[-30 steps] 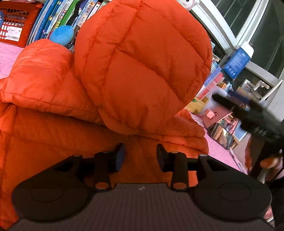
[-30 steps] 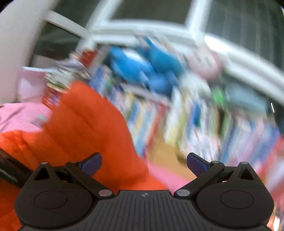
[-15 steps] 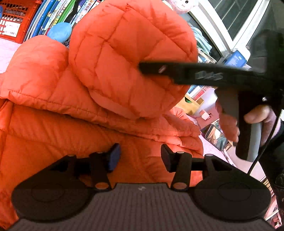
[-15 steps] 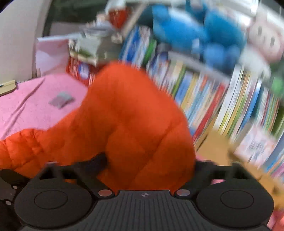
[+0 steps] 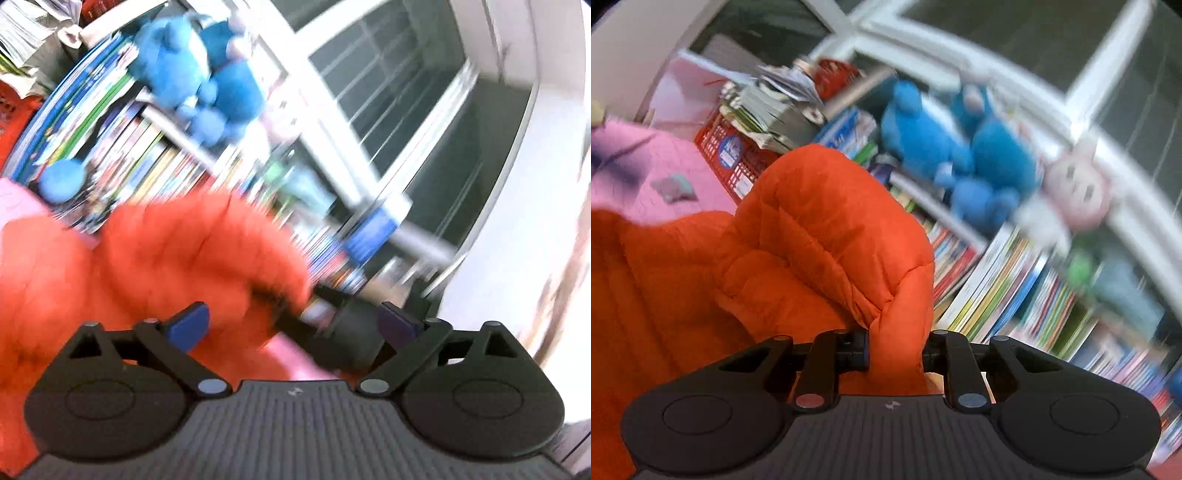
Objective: Fold clothes
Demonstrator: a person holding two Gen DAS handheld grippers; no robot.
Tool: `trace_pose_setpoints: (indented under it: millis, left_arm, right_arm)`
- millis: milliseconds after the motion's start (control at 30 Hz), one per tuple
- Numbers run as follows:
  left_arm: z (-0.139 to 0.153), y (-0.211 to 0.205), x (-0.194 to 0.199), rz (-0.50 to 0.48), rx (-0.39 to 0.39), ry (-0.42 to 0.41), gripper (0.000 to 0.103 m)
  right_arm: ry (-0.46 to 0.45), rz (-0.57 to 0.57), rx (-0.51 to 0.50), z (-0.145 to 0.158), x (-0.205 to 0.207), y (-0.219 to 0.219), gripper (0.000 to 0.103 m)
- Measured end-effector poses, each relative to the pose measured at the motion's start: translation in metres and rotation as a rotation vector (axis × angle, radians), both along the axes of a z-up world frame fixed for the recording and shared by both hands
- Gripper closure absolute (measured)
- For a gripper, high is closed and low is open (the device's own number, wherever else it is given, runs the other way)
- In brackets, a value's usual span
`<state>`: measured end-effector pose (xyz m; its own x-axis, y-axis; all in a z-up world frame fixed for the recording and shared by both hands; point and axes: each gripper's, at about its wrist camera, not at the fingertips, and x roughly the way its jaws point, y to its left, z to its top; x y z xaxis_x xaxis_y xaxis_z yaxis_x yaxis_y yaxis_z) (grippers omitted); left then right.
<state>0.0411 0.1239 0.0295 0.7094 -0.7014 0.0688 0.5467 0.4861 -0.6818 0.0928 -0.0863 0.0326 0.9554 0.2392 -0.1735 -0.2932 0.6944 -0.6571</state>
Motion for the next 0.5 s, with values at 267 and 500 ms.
trace_pose_setpoints:
  millis: [267,500]
  left_arm:
    - [-0.024,-0.01,0.094,-0.135,-0.259,0.339,0.0]
    - [-0.056,-0.043,0.136,-0.115,-0.298,0.529,0.084]
  right_arm:
    - [-0.198,0.083,-0.215,-0.051,-0.031,0.0,0.082]
    - [-0.195,0.1,-0.197,-0.061,-0.042,-0.007,0.077]
